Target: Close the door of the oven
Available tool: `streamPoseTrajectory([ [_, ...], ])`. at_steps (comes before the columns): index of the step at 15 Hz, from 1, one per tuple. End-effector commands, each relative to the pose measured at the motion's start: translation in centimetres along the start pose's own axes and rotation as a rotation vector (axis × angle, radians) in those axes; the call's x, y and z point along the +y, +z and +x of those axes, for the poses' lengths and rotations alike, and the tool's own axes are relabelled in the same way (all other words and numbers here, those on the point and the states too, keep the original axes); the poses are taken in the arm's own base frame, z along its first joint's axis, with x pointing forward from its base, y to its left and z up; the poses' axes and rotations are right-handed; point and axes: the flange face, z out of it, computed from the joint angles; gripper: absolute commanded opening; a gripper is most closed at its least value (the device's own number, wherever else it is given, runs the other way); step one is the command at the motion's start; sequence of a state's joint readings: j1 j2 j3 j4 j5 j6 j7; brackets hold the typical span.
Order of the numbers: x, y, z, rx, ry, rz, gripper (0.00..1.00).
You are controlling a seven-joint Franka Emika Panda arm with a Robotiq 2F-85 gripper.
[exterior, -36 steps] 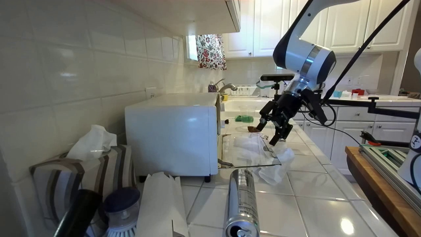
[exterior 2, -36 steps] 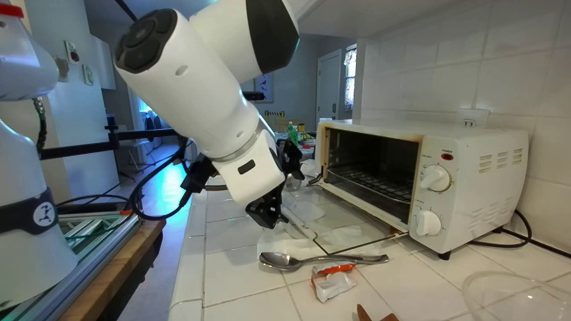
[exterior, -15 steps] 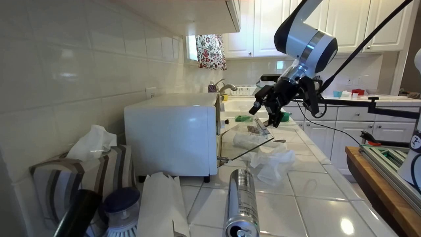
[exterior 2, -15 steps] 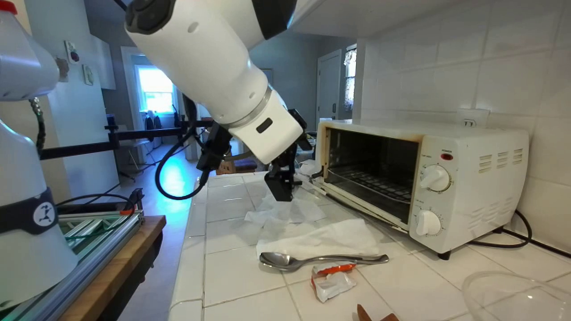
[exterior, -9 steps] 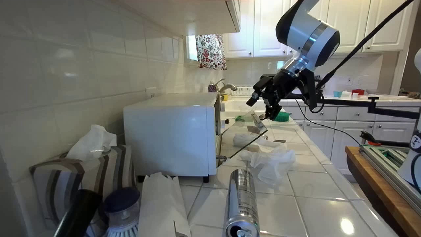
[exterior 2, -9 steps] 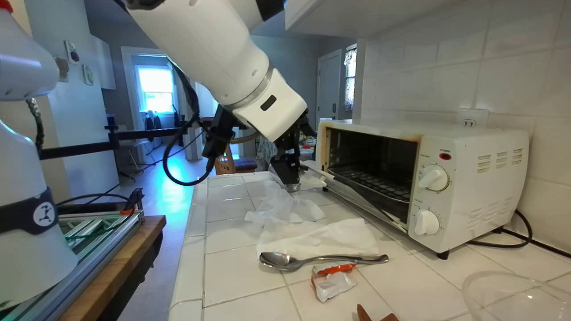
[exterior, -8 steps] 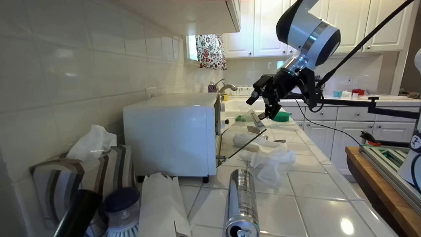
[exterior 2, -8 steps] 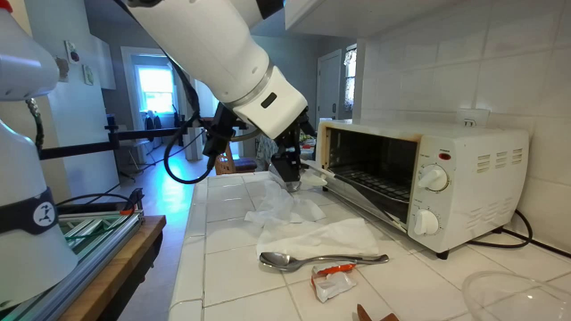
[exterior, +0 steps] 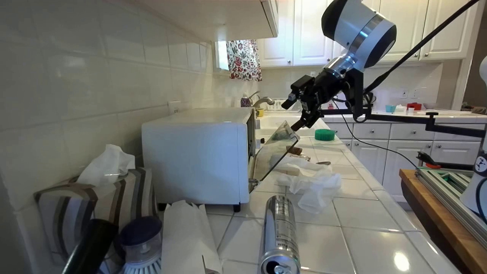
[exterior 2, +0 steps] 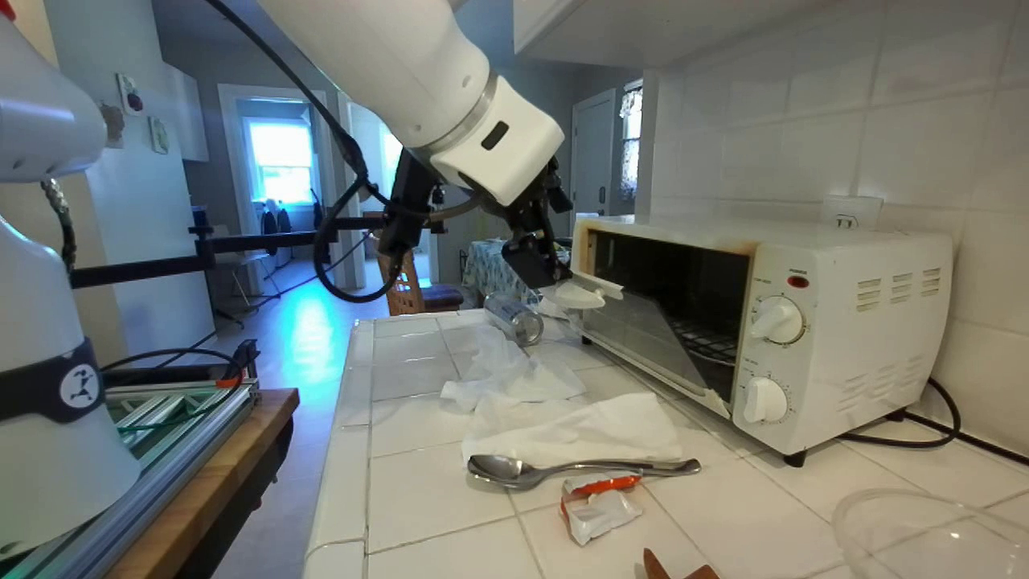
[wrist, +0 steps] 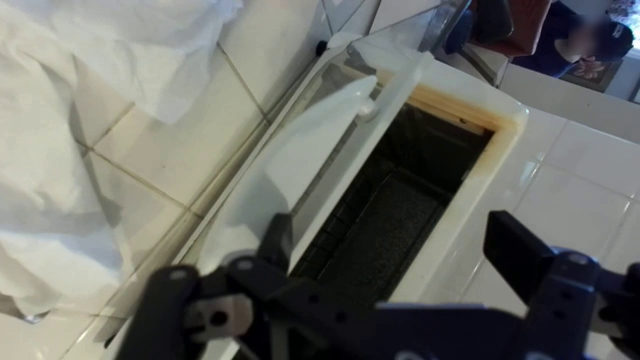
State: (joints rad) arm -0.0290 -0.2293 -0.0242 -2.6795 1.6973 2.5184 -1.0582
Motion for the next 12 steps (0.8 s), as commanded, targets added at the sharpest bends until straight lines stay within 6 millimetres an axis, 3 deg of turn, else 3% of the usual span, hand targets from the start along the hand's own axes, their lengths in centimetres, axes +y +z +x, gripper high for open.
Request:
streamPoseTrajectory([
  [1,-1.6,-0.3,0.4,0.003,-0.054,0.013,1.00],
  [8,-3.5,-0.3,1.8,0.010,-0.113,0.027,1.00],
  [12,-4.0,-0.3,1.4,-0.019,-0.125,0.017,1.00],
])
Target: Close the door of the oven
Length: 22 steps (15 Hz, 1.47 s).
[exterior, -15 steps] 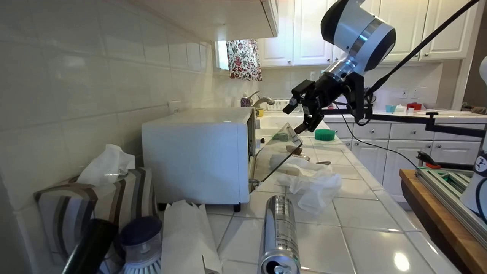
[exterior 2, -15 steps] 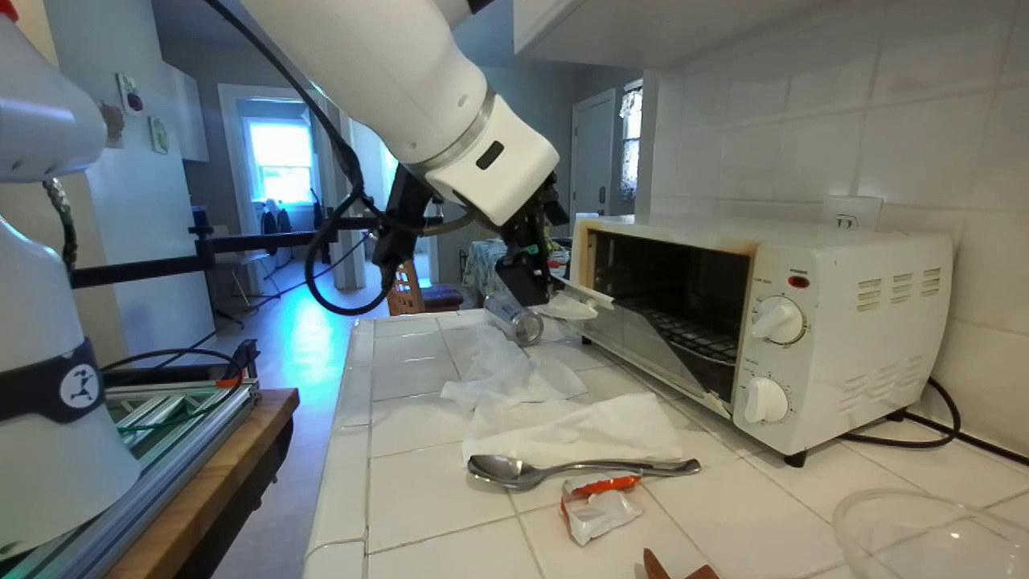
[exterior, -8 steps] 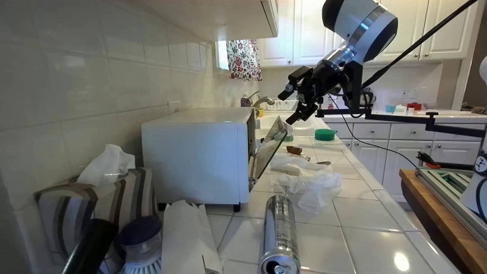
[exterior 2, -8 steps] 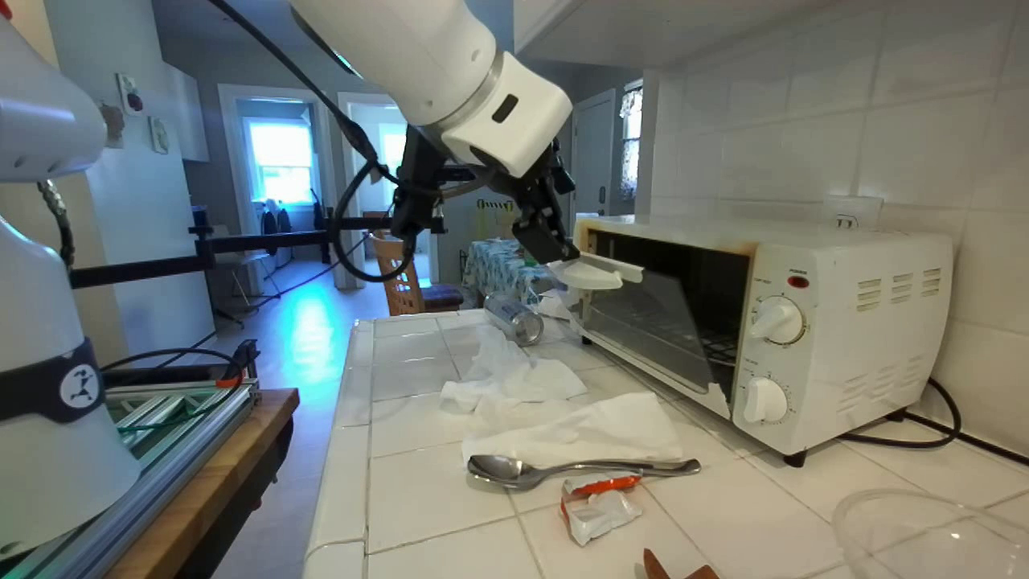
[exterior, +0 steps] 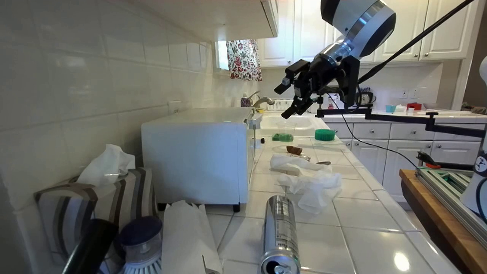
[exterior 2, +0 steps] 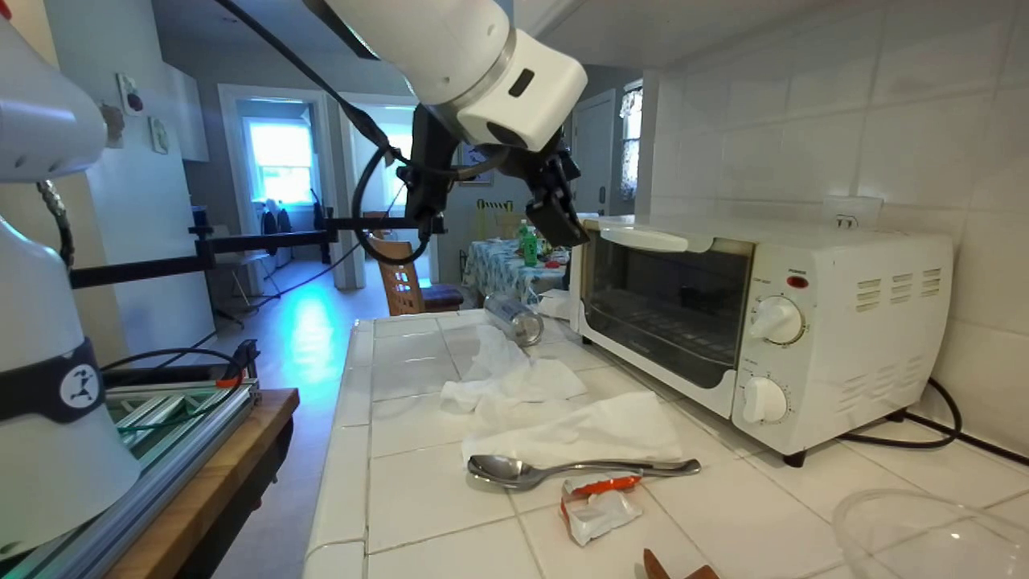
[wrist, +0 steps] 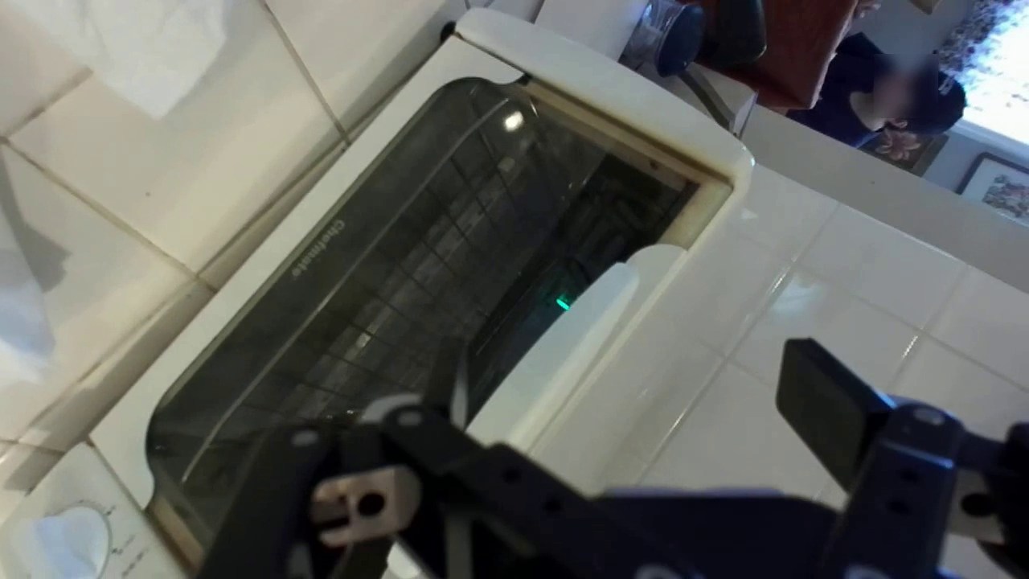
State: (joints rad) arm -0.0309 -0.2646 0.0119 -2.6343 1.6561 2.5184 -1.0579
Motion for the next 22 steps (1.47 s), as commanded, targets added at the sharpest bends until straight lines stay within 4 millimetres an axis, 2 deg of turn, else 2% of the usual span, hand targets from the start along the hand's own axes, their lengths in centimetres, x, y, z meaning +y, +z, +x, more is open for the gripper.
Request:
streamPoseTrajectory([
  [1,-0.6,0.1,-0.6,-0.052,-0.030,-0.047,1.00],
  [6,-1.1,0.6,-3.5,-0.146,-0.034,-0.196,1.00],
  [10,-2.4,0.2,-6.4,-0.191,-0.056,-0.342,1.00],
  [11,-3.3,1.6,-5.3,-0.209,-0.064,-0.374,1.00],
  [13,-5.0,1.4,-5.5,-0.247,-0.092,-0.441,1.00],
  [16,-8.3,-0.6,-5.3,-0.286,-0.128,-0.565,1.00],
  [17,-8.6,-2.3,-6.4,-0.304,-0.134,-0.602,1.00],
  [20,-11.0,-6.1,-5.8,-0.337,-0.212,-0.731,1.00],
  [21,-10.5,-4.1,-5.3,-0.340,-0.194,-0.655,1.00],
  [22,-11.0,-5.4,-5.3,-0.337,-0.209,-0.687,1.00],
])
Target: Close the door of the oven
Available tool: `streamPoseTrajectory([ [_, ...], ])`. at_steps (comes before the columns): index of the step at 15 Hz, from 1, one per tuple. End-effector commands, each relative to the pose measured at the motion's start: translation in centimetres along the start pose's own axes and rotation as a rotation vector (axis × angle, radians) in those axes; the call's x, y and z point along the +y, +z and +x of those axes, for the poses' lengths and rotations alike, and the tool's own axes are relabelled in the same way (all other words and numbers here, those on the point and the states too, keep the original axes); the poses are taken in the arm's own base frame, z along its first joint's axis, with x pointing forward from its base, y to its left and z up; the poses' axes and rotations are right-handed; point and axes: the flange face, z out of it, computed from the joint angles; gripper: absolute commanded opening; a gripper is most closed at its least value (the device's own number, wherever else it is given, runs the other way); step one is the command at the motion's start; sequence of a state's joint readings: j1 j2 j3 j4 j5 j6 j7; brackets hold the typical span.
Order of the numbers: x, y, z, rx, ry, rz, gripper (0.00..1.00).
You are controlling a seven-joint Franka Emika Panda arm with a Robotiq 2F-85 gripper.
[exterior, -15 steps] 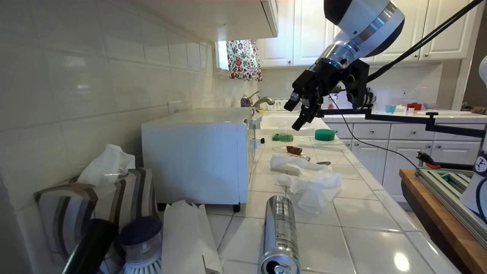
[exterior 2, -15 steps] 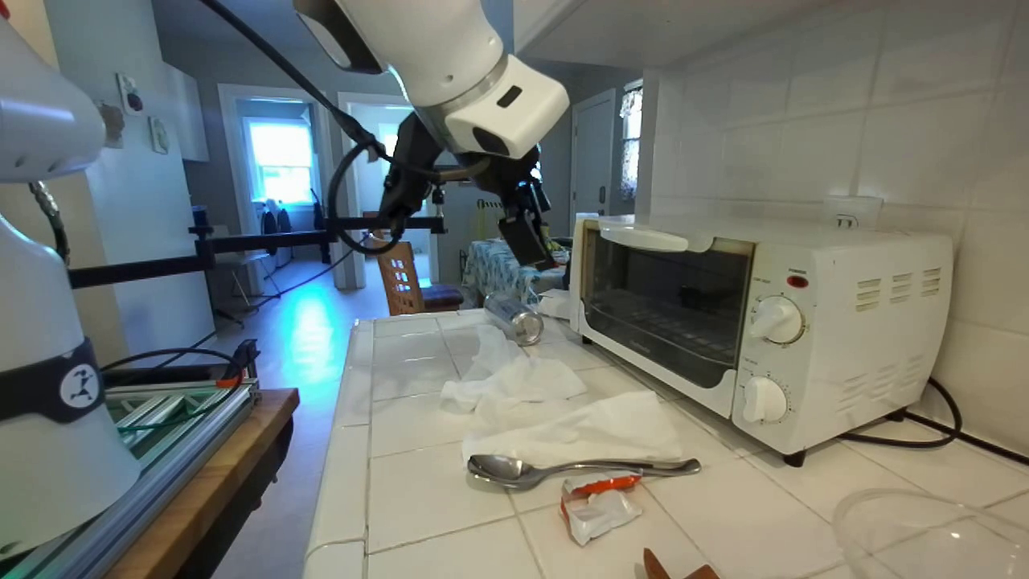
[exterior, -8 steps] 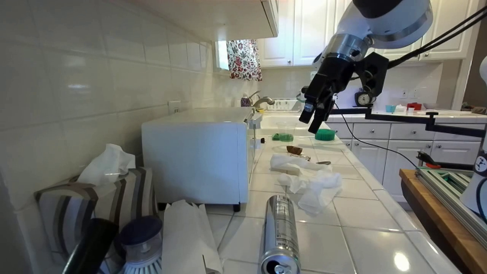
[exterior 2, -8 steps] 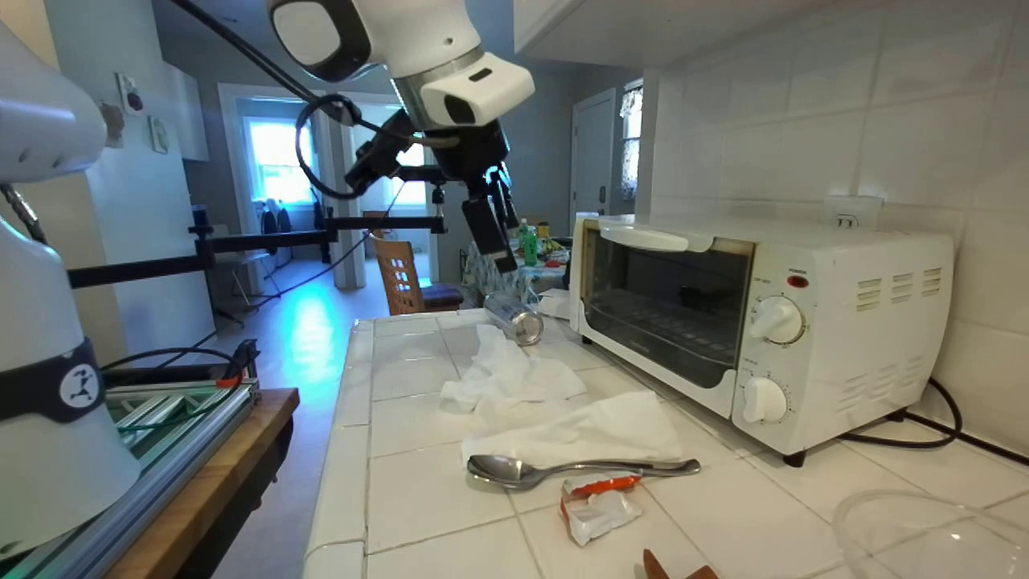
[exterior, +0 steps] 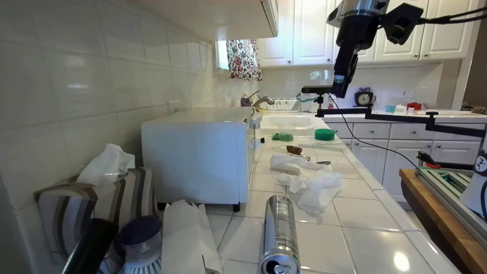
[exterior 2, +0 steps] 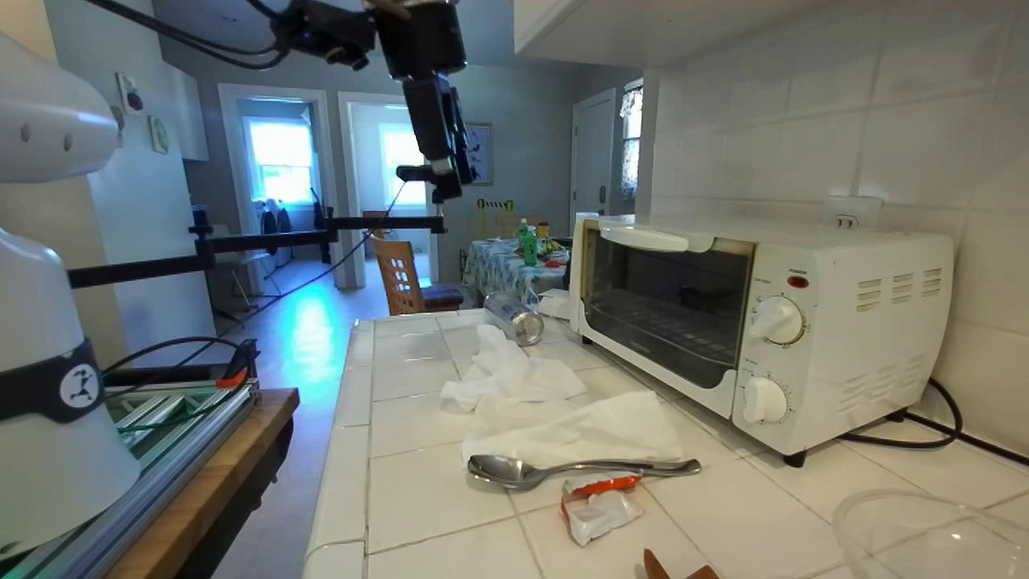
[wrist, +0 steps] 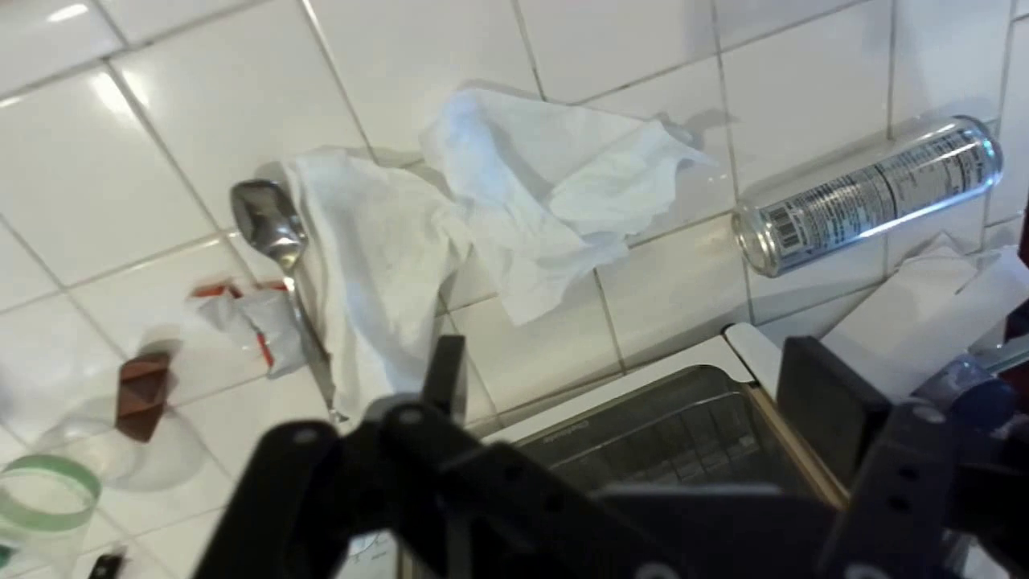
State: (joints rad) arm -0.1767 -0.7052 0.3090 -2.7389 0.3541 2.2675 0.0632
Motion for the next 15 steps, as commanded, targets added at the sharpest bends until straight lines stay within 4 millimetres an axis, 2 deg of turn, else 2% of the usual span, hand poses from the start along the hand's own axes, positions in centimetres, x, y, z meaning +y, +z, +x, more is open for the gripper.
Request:
streamPoseTrajectory([
  [1,0.09,-0.56,-0.30,0.002,-0.003,-0.016,1.00],
  [15,0.19,-0.34,-0.60,-0.007,-0.006,-0.028,1.00],
])
